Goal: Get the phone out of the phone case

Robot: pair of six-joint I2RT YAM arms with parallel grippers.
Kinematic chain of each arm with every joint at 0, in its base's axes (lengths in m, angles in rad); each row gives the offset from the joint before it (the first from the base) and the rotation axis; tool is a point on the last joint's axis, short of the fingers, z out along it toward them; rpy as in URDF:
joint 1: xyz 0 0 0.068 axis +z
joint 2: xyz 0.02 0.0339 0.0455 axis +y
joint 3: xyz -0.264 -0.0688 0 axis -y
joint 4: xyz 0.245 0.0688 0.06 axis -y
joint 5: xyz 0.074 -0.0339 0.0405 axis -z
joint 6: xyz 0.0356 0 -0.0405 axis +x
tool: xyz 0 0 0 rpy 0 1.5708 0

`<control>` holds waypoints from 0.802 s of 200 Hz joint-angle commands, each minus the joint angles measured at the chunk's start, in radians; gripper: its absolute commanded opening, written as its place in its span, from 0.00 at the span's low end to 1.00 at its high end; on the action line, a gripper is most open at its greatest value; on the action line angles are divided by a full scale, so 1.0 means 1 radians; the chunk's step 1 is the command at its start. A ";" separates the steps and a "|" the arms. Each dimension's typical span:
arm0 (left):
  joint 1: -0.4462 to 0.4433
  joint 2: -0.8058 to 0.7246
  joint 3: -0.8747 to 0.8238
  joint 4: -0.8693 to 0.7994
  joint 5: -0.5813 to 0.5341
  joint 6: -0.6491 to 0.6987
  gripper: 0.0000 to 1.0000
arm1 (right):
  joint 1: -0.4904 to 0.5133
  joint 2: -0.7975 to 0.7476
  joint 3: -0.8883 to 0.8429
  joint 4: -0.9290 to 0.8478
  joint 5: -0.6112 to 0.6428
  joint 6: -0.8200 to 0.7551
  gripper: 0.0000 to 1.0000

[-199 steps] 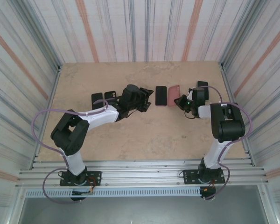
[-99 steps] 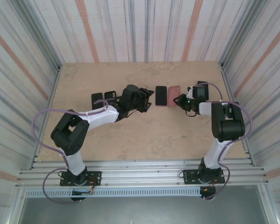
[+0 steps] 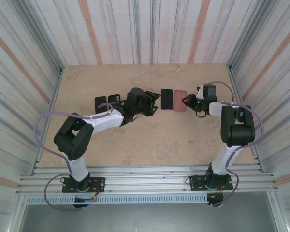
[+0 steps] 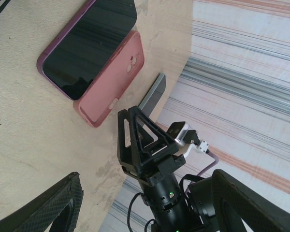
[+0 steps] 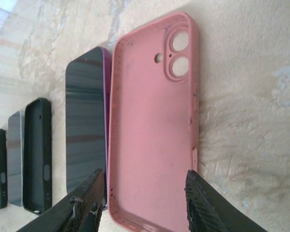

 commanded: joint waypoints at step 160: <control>0.009 -0.002 0.038 0.007 0.035 0.046 0.74 | -0.132 -0.018 0.306 -0.430 0.176 -0.269 0.67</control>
